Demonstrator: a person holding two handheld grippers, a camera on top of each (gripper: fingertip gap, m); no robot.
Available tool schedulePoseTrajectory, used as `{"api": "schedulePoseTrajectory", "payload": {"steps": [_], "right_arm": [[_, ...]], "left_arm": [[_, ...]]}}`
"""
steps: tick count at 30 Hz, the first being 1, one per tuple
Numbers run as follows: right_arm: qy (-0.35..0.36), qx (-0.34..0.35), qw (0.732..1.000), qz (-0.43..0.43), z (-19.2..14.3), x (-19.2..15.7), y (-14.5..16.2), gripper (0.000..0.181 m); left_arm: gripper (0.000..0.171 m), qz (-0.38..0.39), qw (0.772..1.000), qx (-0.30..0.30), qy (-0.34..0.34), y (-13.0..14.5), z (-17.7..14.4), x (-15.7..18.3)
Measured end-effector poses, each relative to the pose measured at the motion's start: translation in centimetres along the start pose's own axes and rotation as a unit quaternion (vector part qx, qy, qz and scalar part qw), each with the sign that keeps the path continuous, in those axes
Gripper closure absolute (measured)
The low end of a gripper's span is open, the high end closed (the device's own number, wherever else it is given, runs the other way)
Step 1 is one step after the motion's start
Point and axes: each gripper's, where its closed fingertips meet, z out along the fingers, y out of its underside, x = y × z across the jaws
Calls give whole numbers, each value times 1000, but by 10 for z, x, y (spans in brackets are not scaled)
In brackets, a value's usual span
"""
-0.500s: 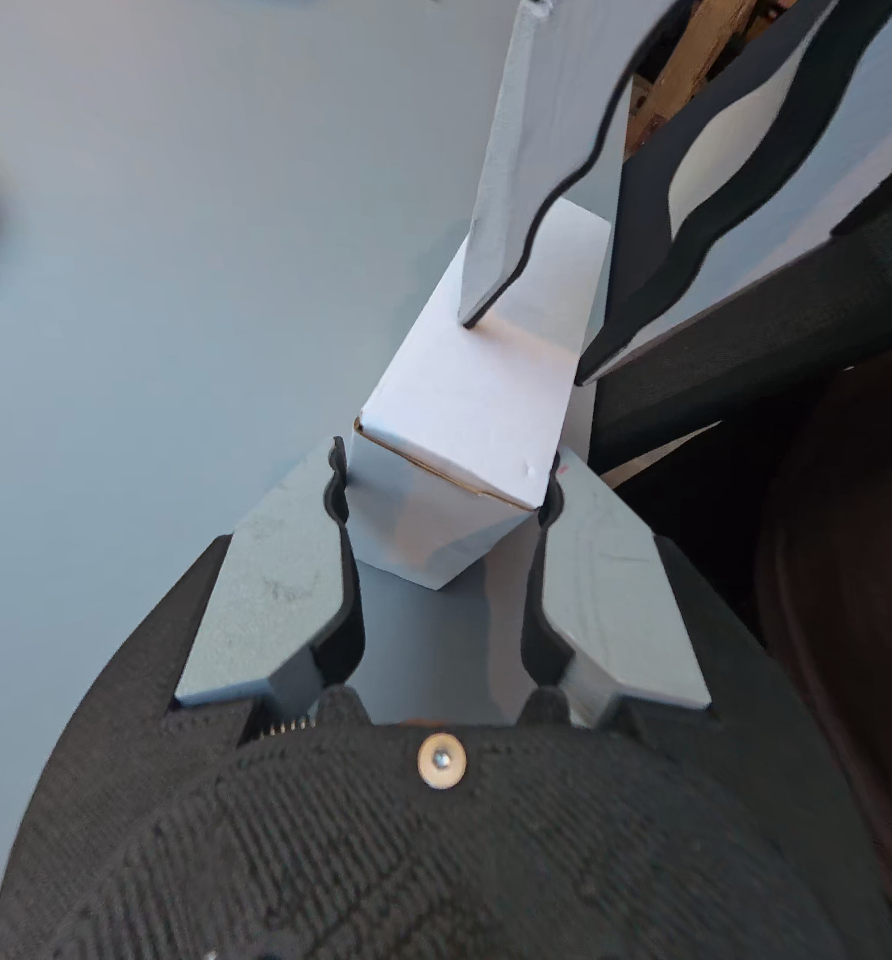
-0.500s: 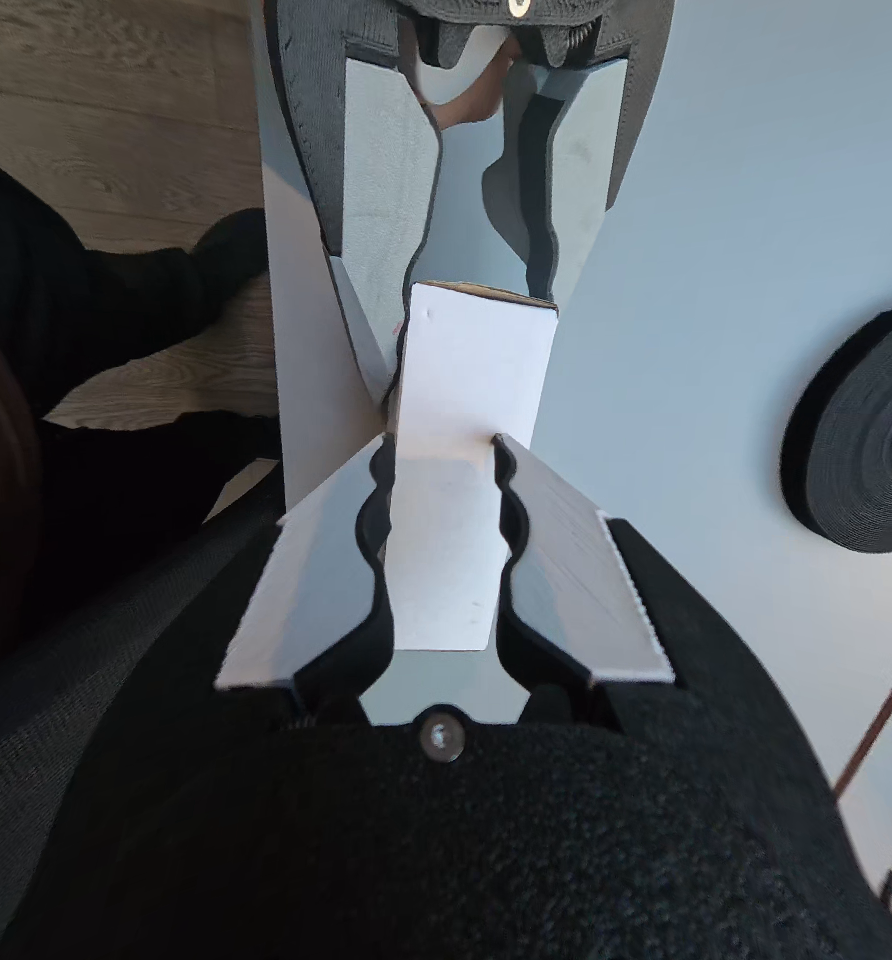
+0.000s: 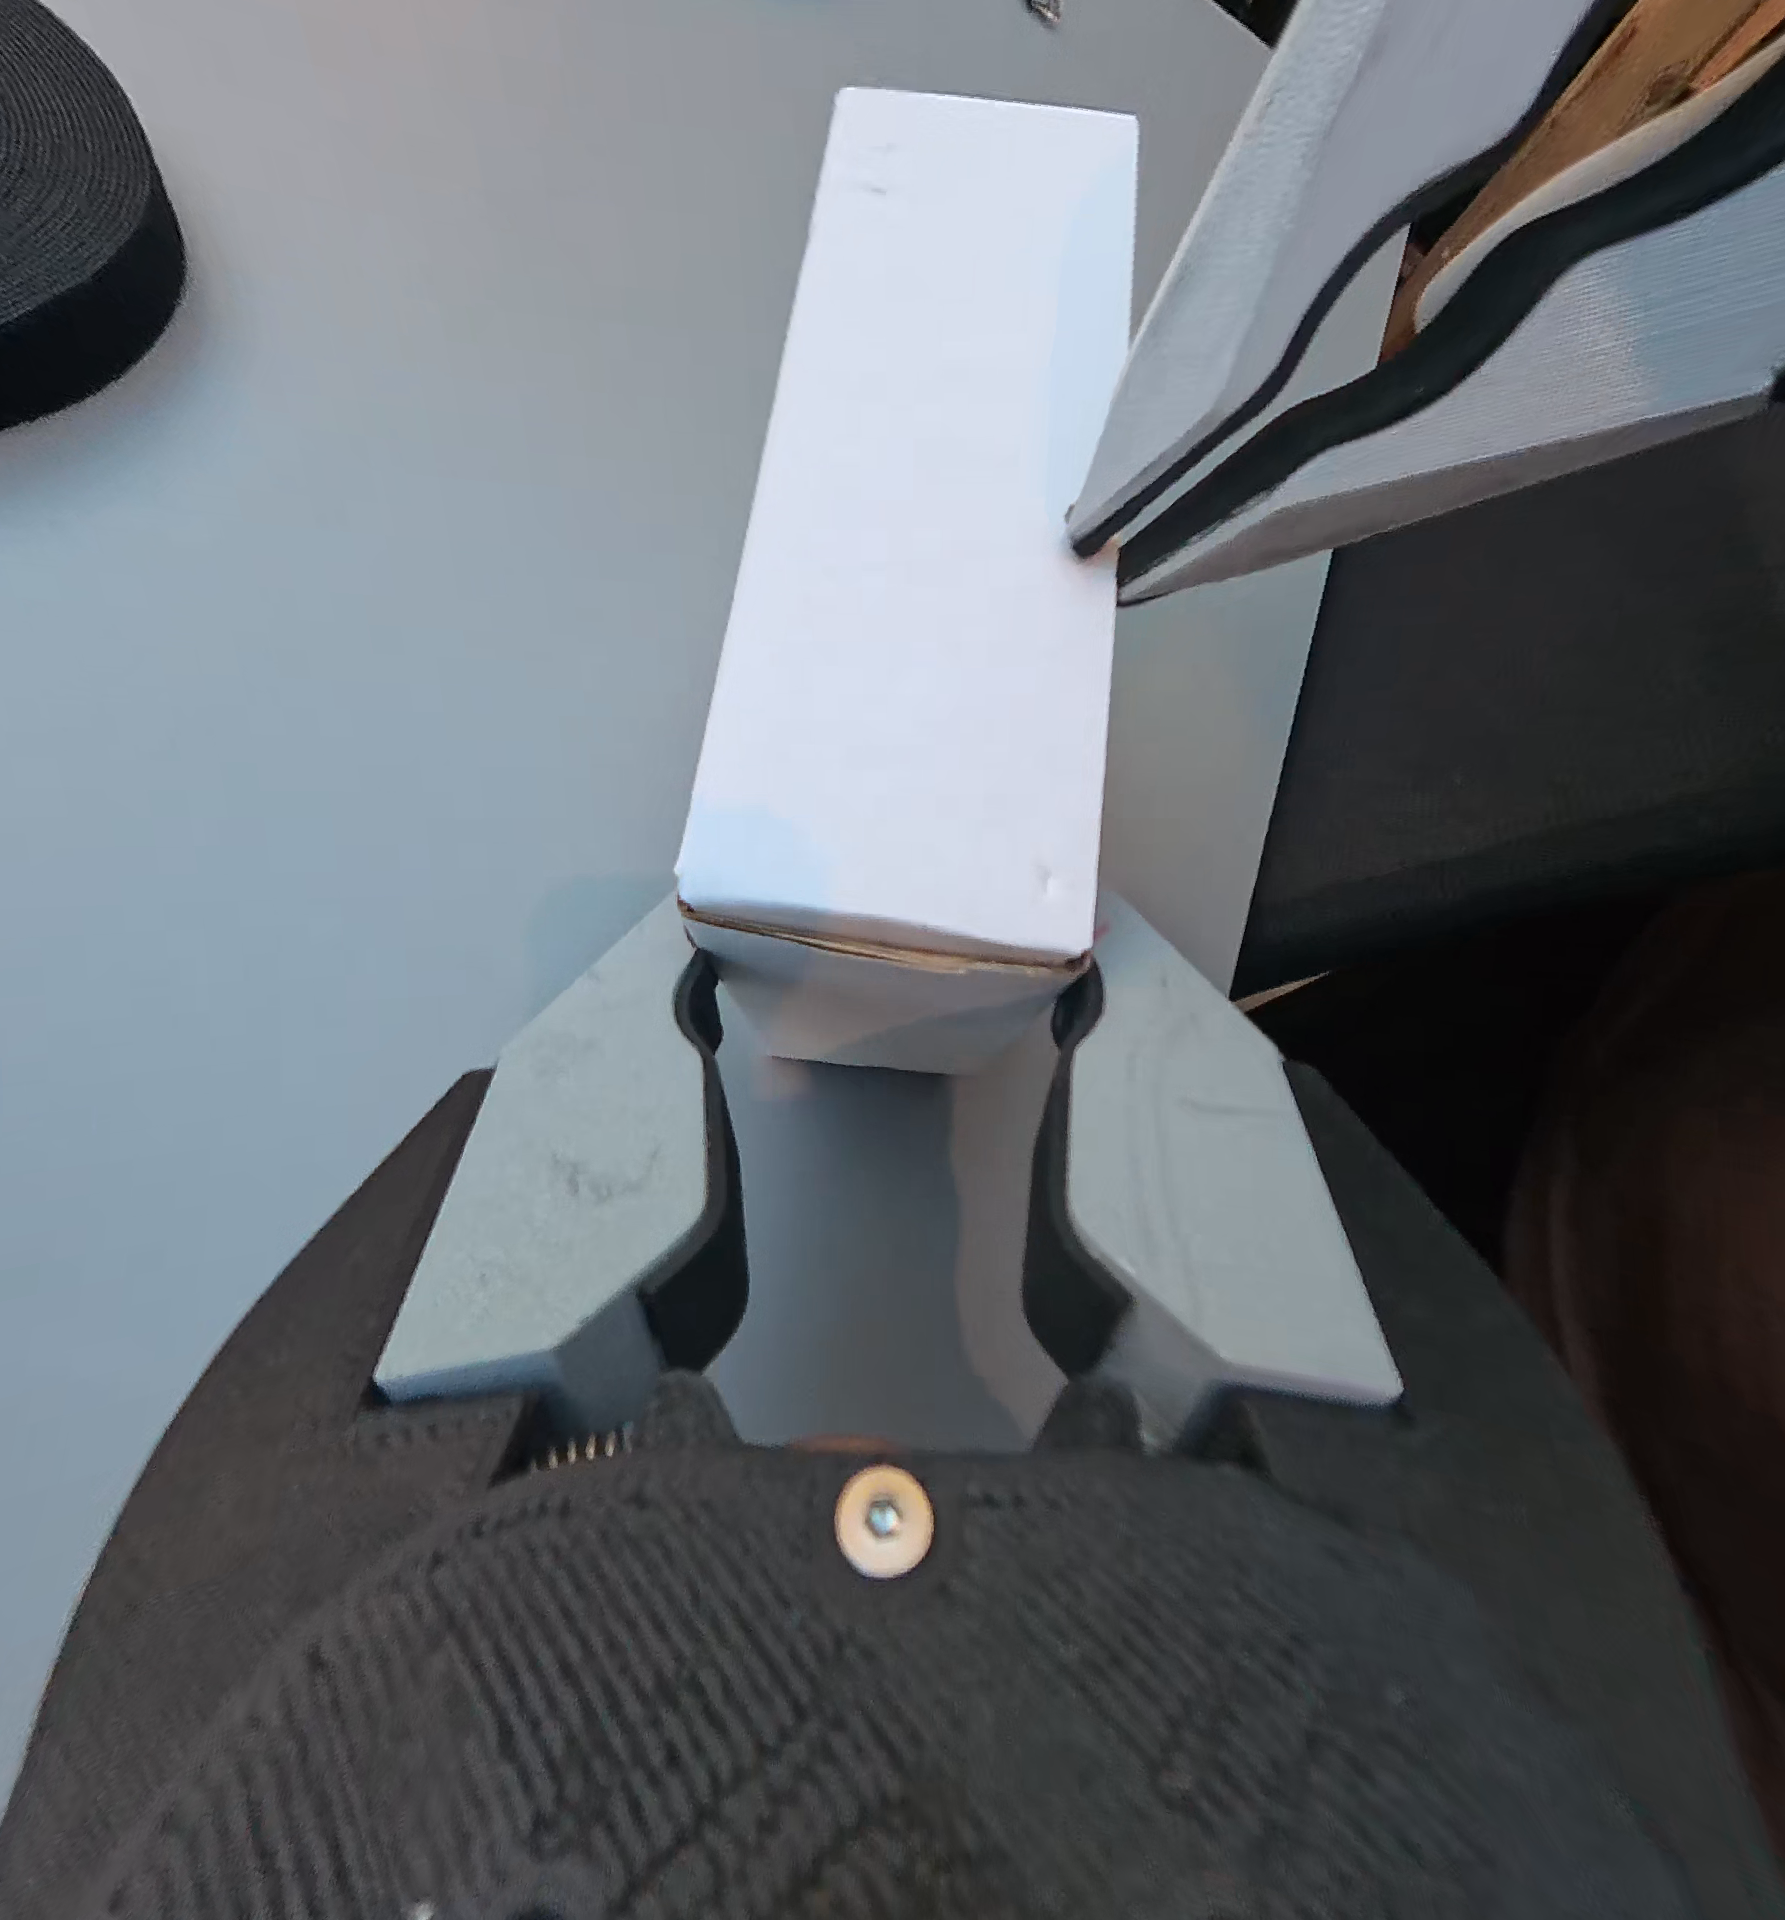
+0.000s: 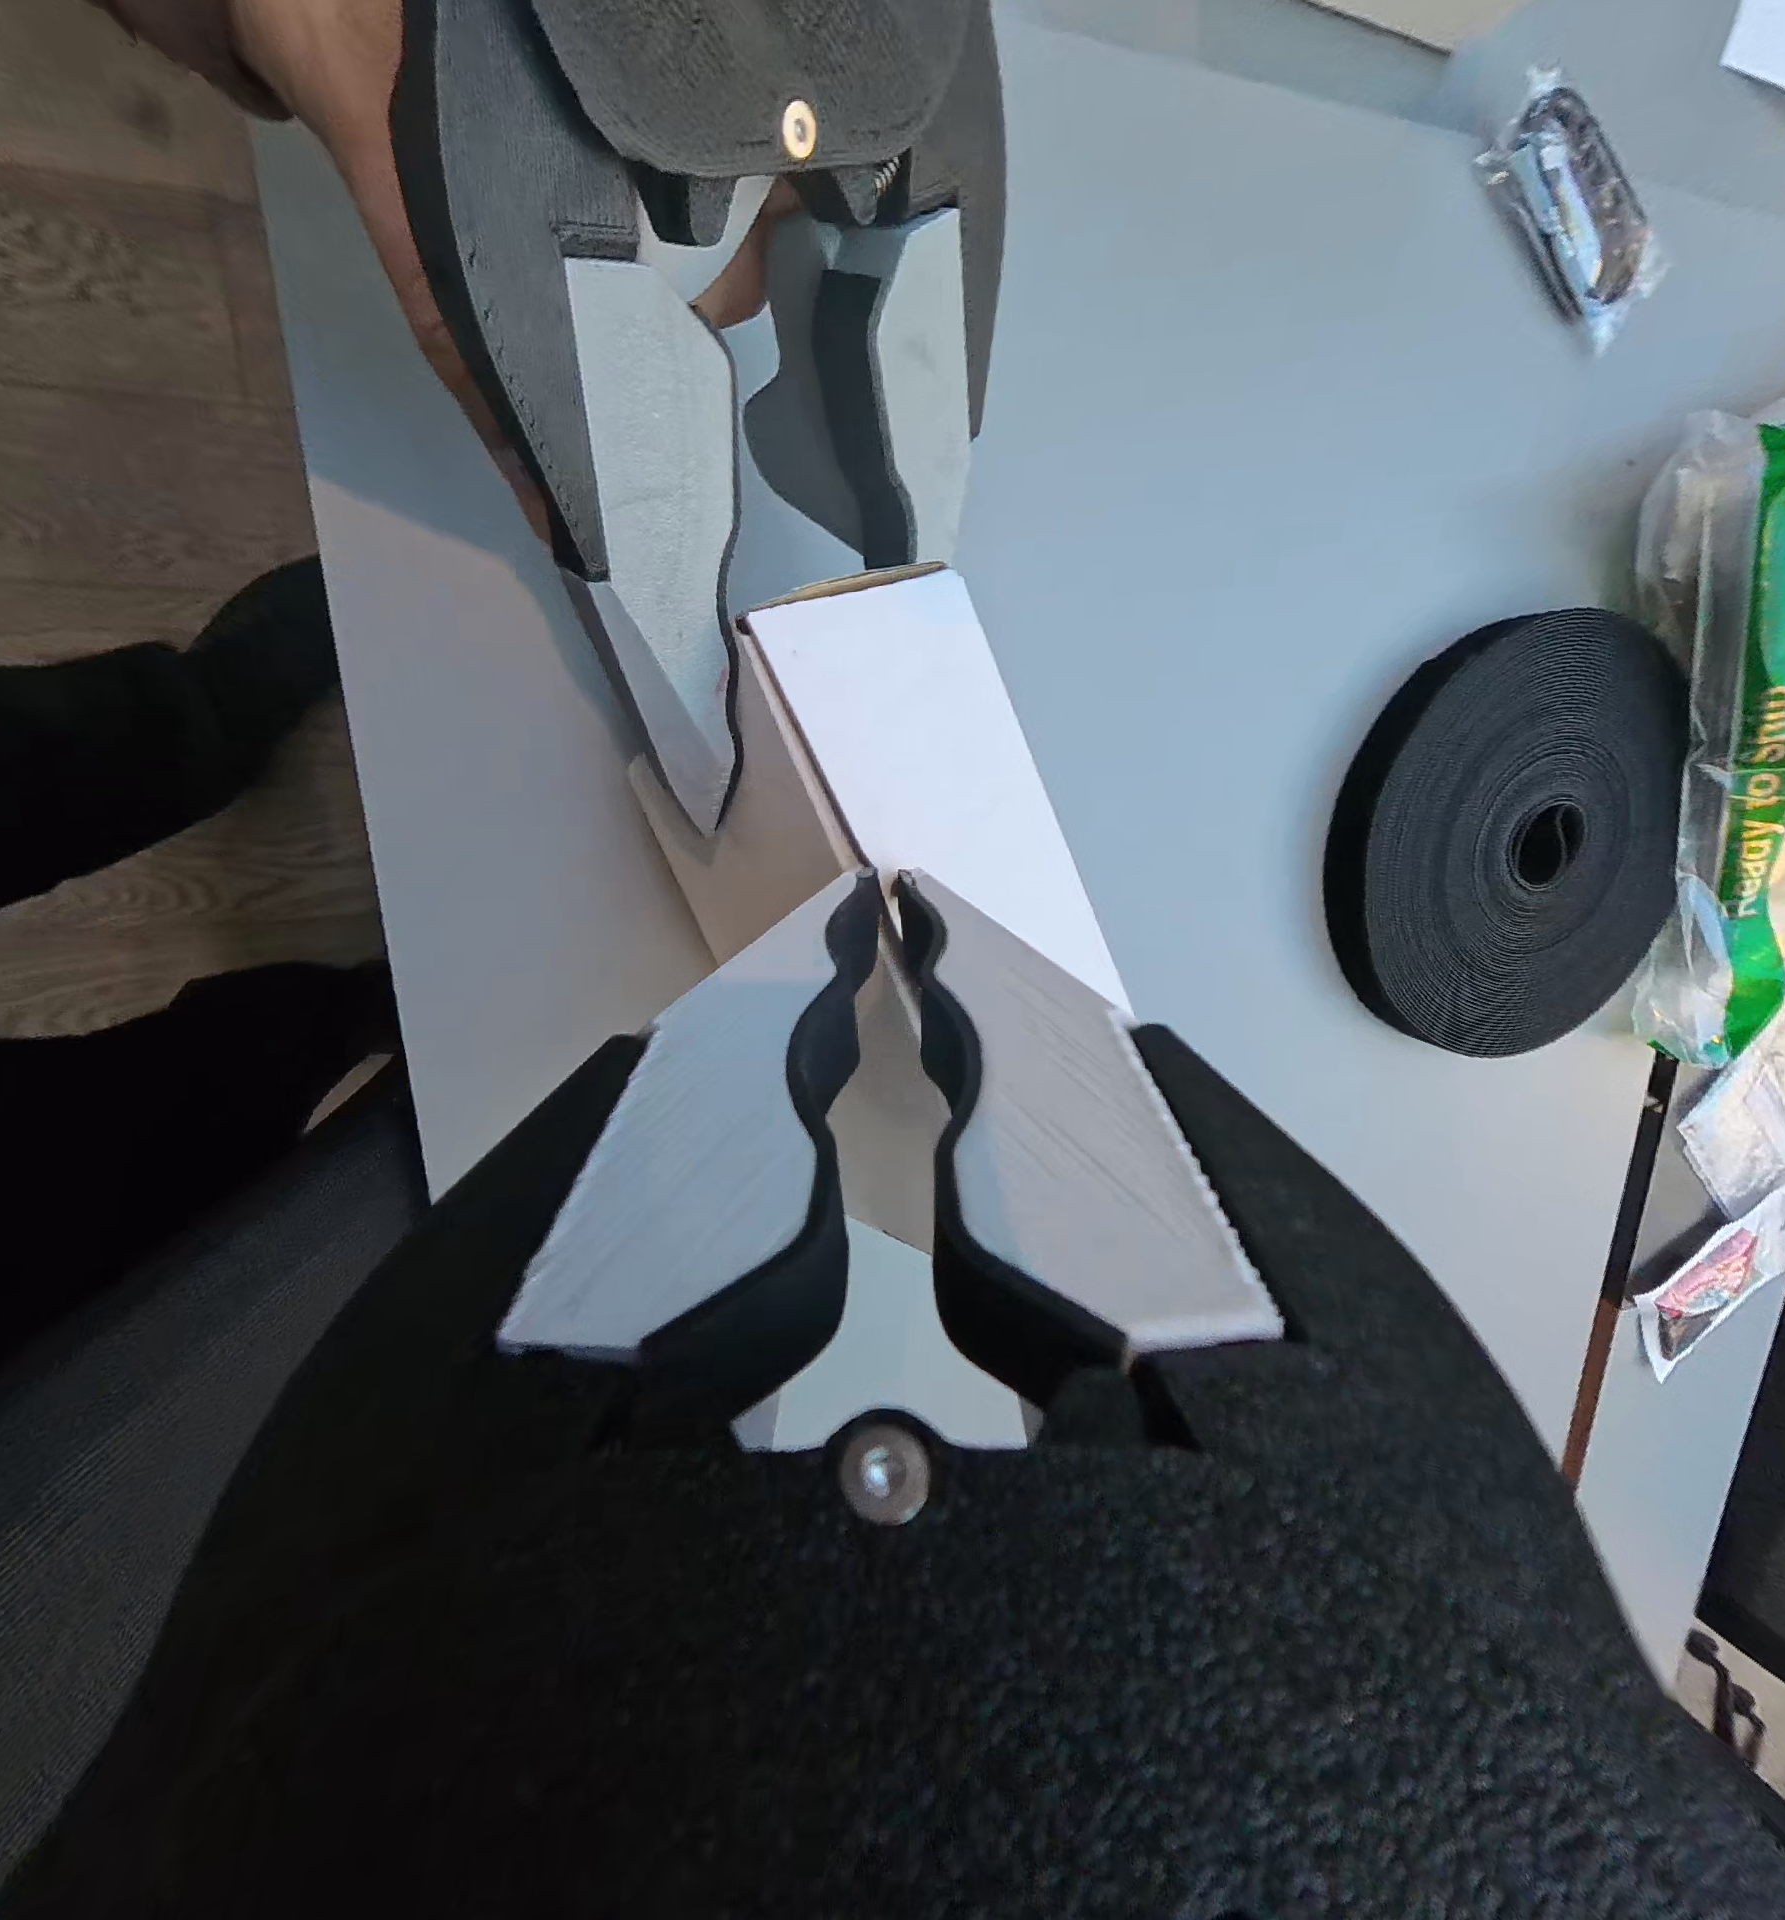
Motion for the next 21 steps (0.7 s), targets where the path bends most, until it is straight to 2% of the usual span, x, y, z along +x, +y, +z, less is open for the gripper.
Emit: {"api": "schedulePoseTrajectory", "payload": {"steps": [13, 16, 17, 18, 21], "right_arm": [[39, 27, 998, 32, -2, 19, 6, 181], [98, 55, 991, 70, -13, 46, 0, 181], [95, 50, 991, 81, -13, 52, 2, 181], [80, 48, 992, 87, -12, 53, 4, 181], [7, 66, 993, 98, -18, 40, 3, 181]], "left_arm": [[109, -9, 999, -29, -27, -3, 7, -4], [110, 18, 999, -45, -21, -1, 10, 1], [109, 54, 996, -60, -26, 1, 13, 5], [109, 58, 996, -68, -30, 1, 15, 8], [109, 10, 999, -41, -28, -3, 14, 2]]}}
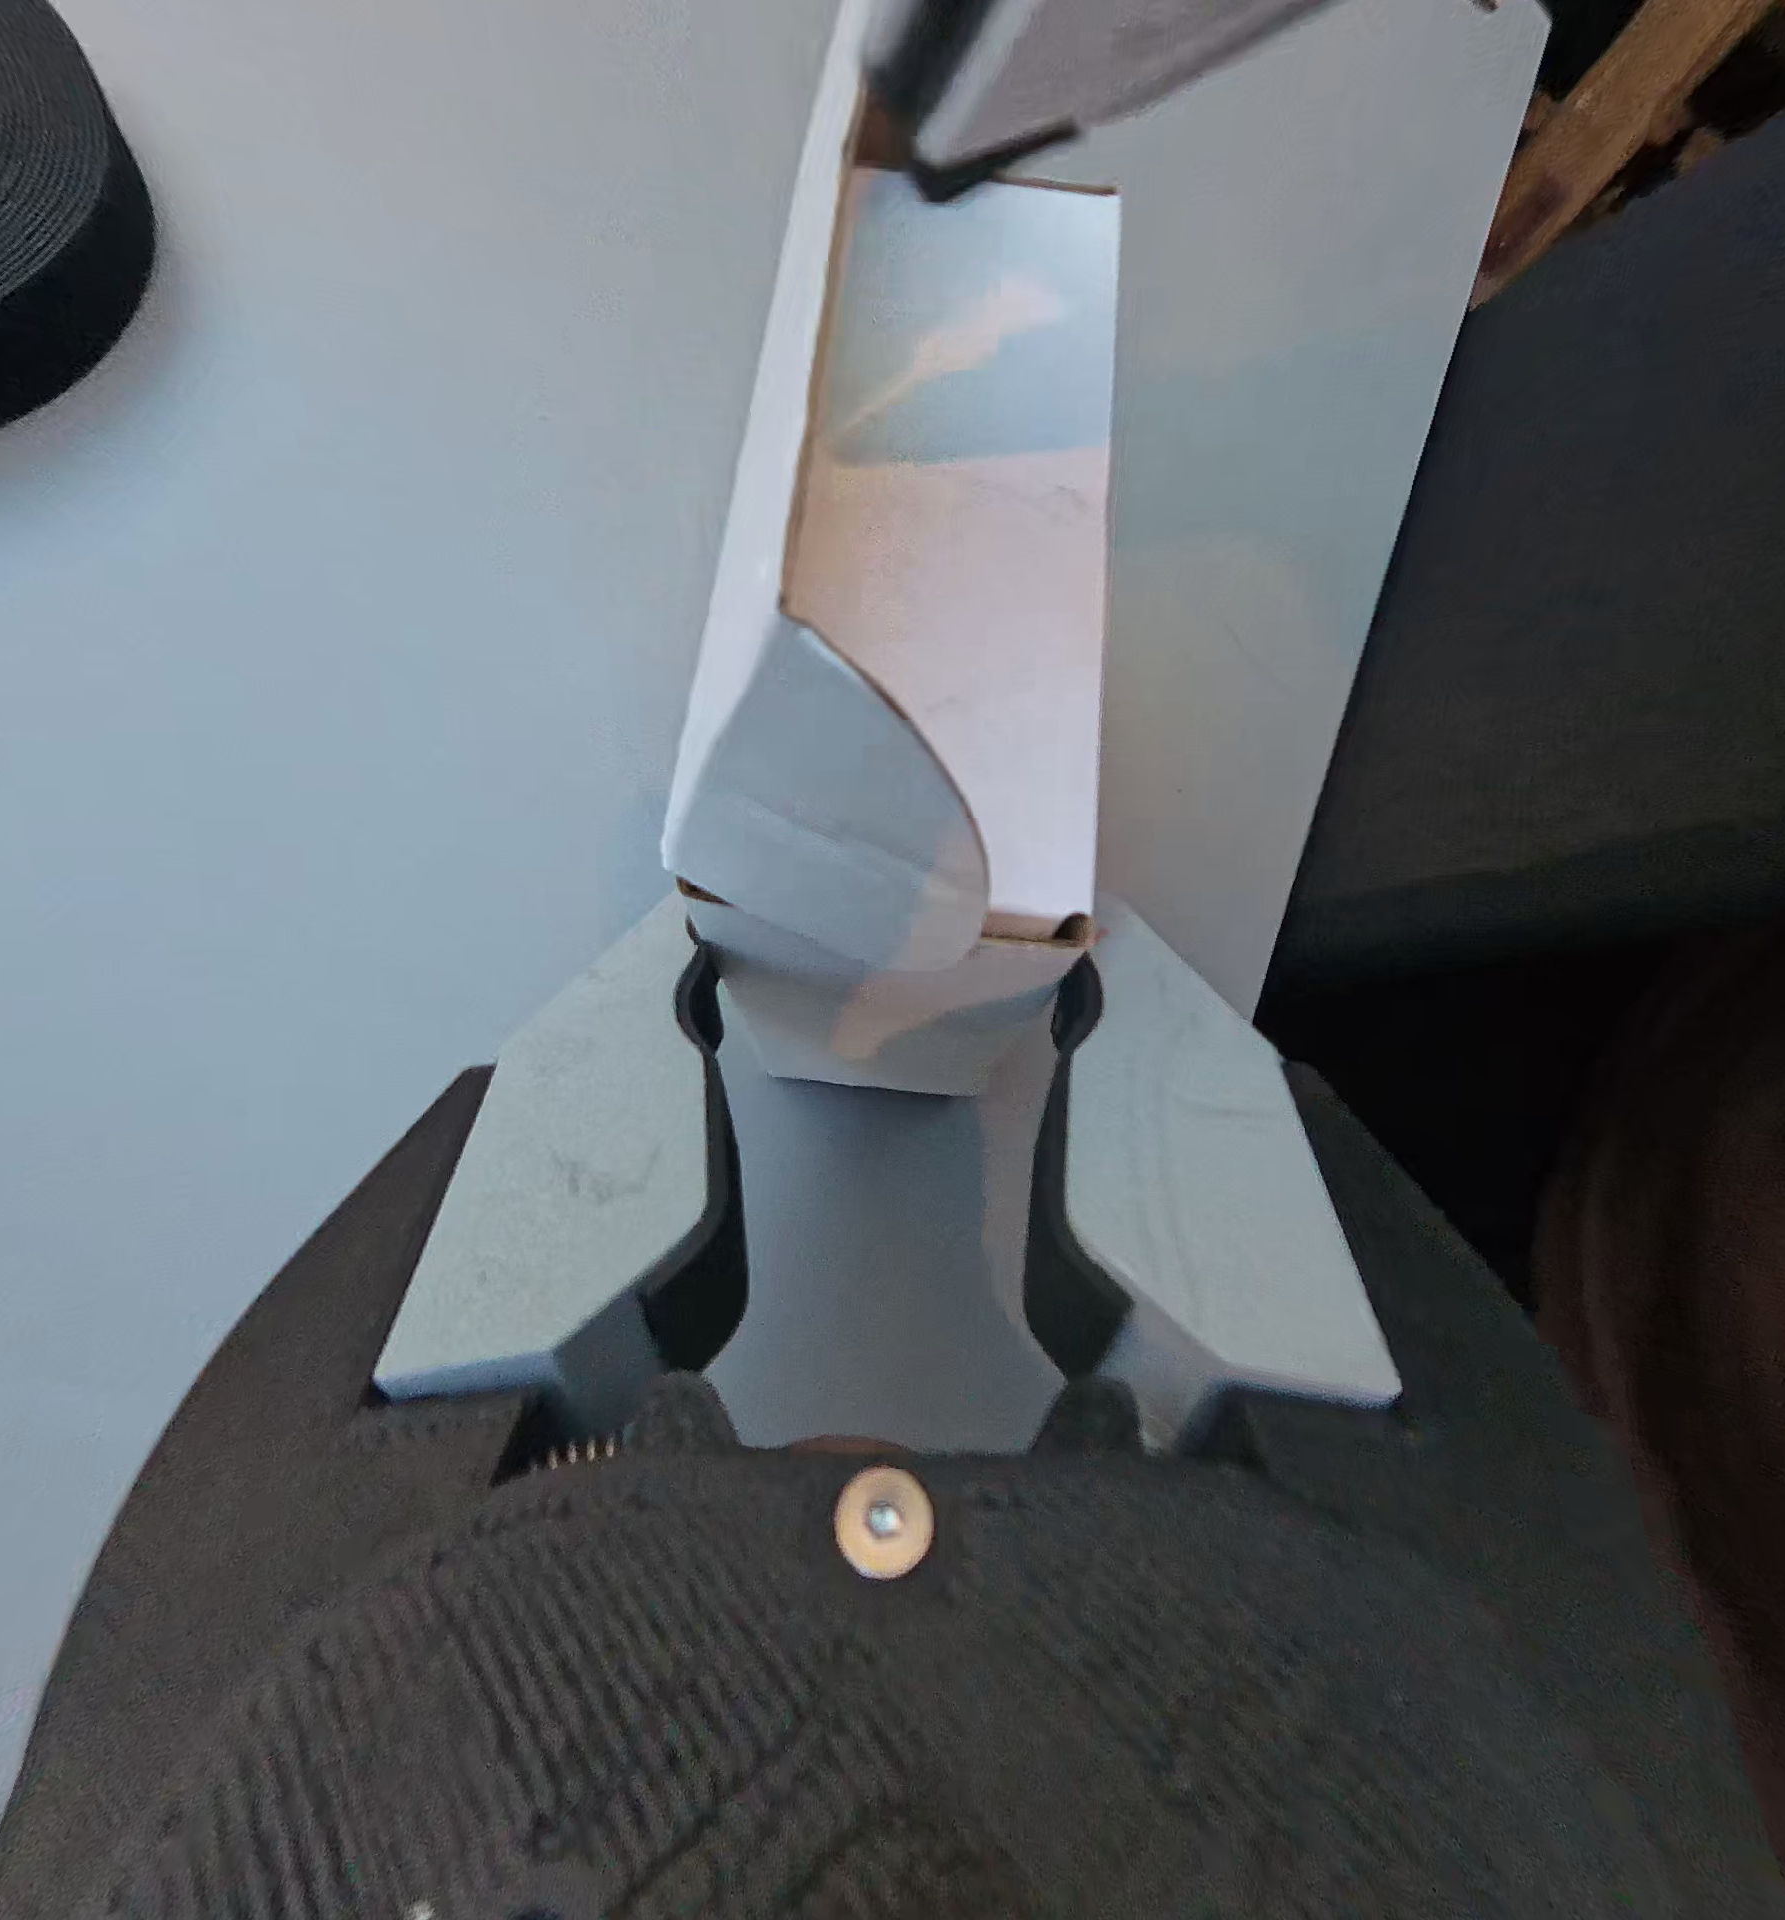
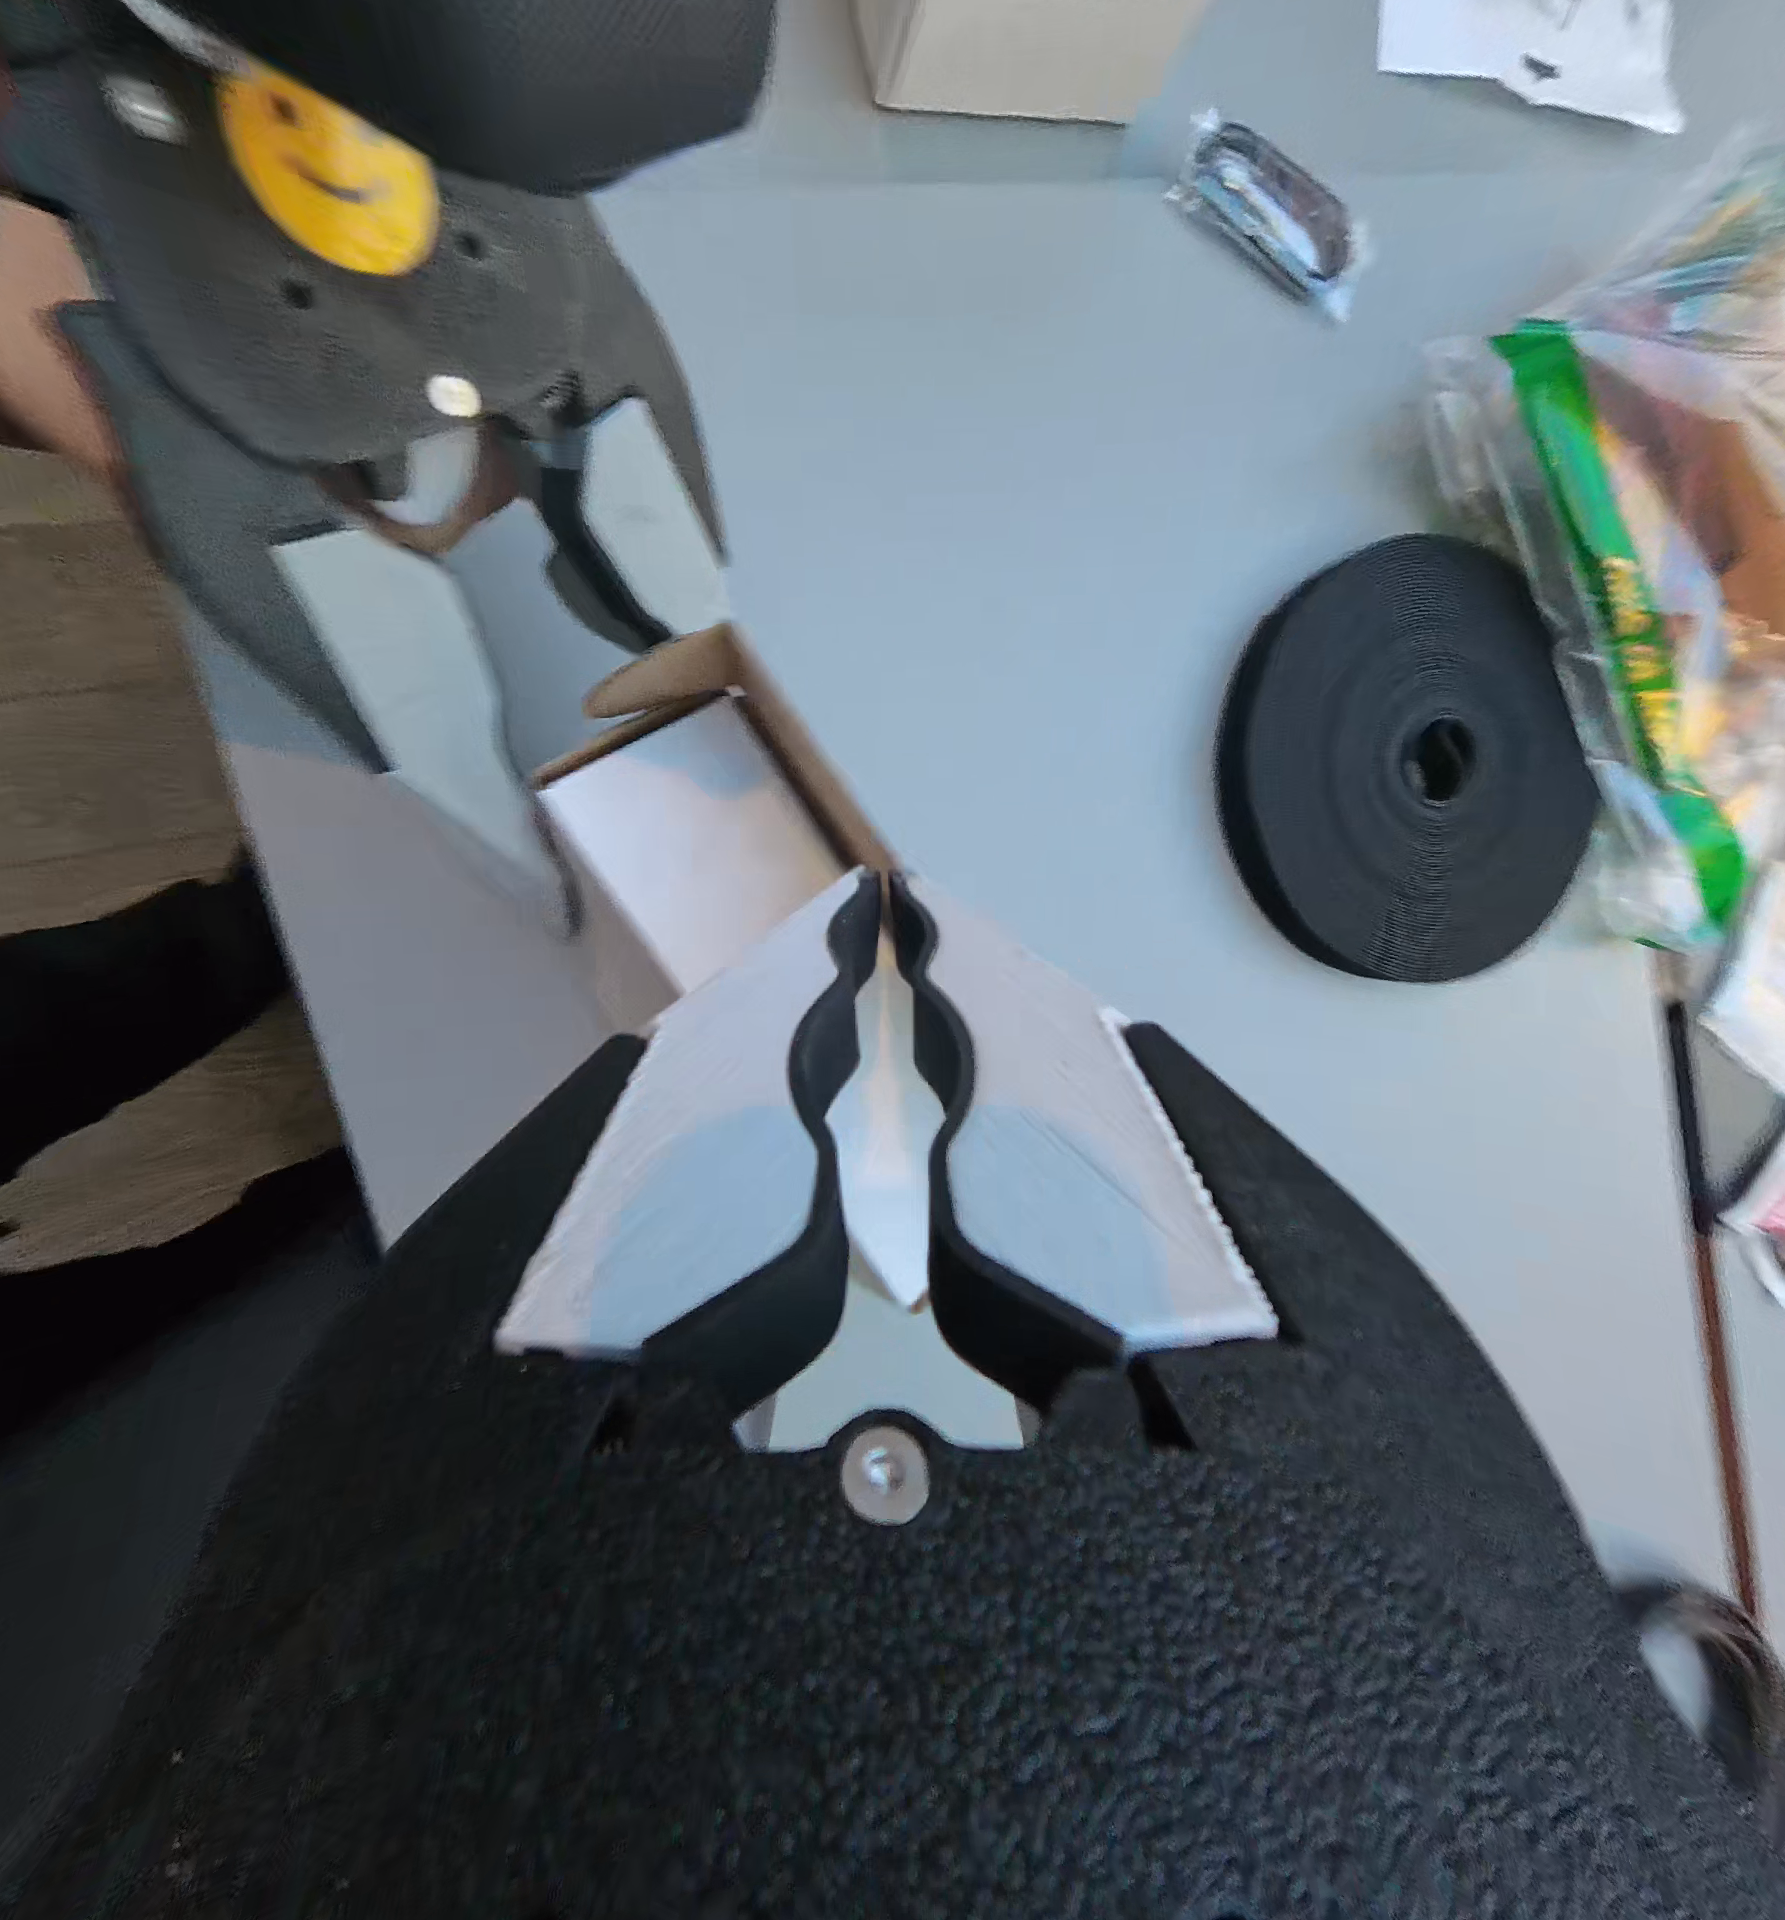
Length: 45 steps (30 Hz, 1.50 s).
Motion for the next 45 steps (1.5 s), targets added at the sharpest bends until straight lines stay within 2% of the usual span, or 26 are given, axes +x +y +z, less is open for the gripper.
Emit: {"api": "schedulePoseTrajectory", "payload": {"steps": [2, 4, 6, 7, 8, 10, 13, 17, 19, 21, 22, 24, 26, 29, 32, 34, 36, 38, 40, 41, 43, 45], "right_arm": [[-31, -6, 999, -6, -5, -10, 6, 165], [2, -50, 998, -36, 1, 2, 24, 141], [-7, -101, 993, -65, 10, 6, 42, 150], [-25, -117, 990, -77, 13, 5, 45, 171], [-41, -122, 989, -76, 14, 6, 43, 176], [-68, -127, 988, -55, 13, 9, 34, 177], [-124, -139, 982, -9, 12, 9, 30, 176], [-215, -144, 964, 64, 1, -2, 21, 175], [-198, -148, 966, 72, 0, 0, 19, 174], [-160, -160, 971, 81, 2, 5, 20, 180], [-150, -163, 970, 96, 2, 4, 21, 181], [-139, -152, 970, 130, 2, 1, 18, 181], [-121, -138, 976, 118, 3, -1, 15, 180], [-101, -139, 980, 97, 4, -5, 12, 180], [-92, -136, 983, 88, 1, -5, 3, 181], [-94, -133, 983, 86, -4, -7, -4, 180], [-100, -130, 982, 93, -13, -9, -10, 180], [-102, -121, 981, 109, -22, -6, -12, 180], [-112, -101, 977, 149, -29, 0, -13, 180], [-119, -93, 973, 172, -30, 4, -12, 180], [-138, -87, 960, 226, -29, 11, -4, 181], [-172, -74, 926, 326, -26, 15, 5, 181]], "left_arm": [[109, 6, 1000, 1, 3, 0, 0, 1], [109, 35, 999, -4, 2, 2, 1, 5], [109, 79, 997, -15, -6, 5, 2, 9], [109, 105, 994, -20, -15, 7, 3, 10], [109, 119, 992, -25, -29, 8, 2, 8], [109, 154, 985, -27, -73, 6, -2, -4], [109, 200, 975, -34, -94, 6, -5, -7], [109, 302, 933, -33, -192, 2, -15, -19], [109, 275, 937, -16, -215, 0, -21, -23], [109, 190, 947, -19, -260, 5, -36, -36], [97, 152, 945, -5, -288, 6, -47, -39], [110, 110, 943, 61, -308, -1, -70, -20], [134, 162, 937, 92, -295, -10, -72, 19], [128, 247, 911, 79, -320, -28, -68, 38], [123, 202, 942, 60, -262, -34, -61, 39], [121, 157, 964, 9, -215, -17, -49, 35], [117, 135, 972, -33, -188, 5, -39, 33], [129, 118, 972, -74, -190, 34, -33, 26], [130, 105, 964, -108, -218, 67, -31, 14], [129, 100, 964, -105, -225, 75, -32, 12], [124, 78, 963, -71, -246, 70, -43, 9], [114, 1, 962, -22, -272, 61, -60, -3]]}}
